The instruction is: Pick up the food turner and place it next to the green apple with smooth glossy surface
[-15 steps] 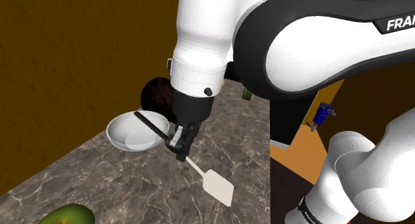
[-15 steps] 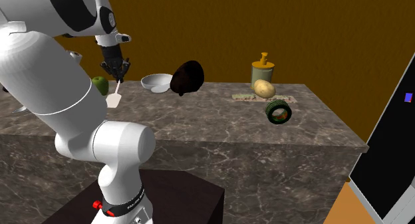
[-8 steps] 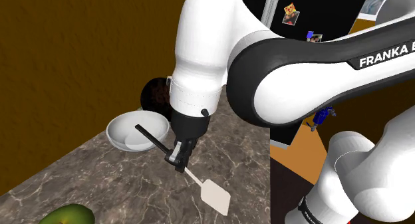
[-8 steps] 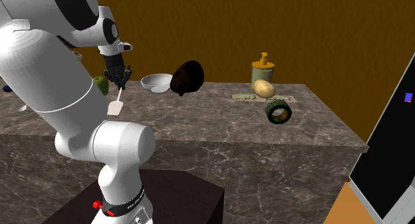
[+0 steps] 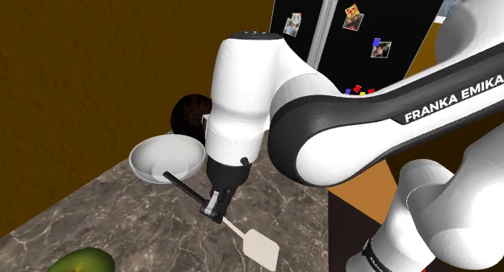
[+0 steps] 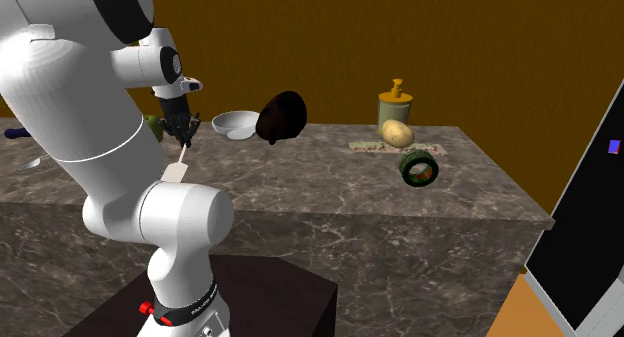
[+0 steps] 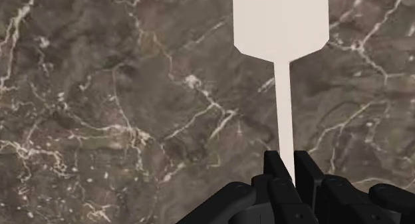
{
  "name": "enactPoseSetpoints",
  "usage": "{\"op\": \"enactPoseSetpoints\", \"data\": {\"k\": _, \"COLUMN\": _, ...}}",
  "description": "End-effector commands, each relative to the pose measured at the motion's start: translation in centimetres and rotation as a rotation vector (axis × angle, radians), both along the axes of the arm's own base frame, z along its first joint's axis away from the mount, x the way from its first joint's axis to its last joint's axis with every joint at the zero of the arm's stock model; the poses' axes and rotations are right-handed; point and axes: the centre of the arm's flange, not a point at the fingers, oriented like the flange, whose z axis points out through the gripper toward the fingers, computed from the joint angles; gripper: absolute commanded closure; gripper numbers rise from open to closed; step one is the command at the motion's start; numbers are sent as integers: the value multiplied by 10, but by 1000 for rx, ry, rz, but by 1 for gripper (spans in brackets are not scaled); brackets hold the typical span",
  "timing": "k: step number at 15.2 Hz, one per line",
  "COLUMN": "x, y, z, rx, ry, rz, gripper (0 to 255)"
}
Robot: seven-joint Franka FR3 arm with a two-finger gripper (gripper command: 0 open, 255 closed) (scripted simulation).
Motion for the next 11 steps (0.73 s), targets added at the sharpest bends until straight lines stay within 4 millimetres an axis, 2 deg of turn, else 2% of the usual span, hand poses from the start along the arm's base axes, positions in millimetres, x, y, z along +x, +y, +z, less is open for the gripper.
{"op": "enactPoseSetpoints", "data": {"k": 1, "x": -1, "y": 0, "z": -11, "rx": 0, "ry": 0, "rz": 0, "gripper": 255}}
{"op": "enactPoseSetpoints", "data": {"k": 6, "x": -1, "y": 0, "z": -39, "rx": 0, "ry": 0, "rz": 0, "gripper": 255}}
{"op": "enactPoseSetpoints", "data": {"k": 11, "x": -1, "y": 0, "z": -39, "rx": 0, "ry": 0, "rz": 0, "gripper": 255}}
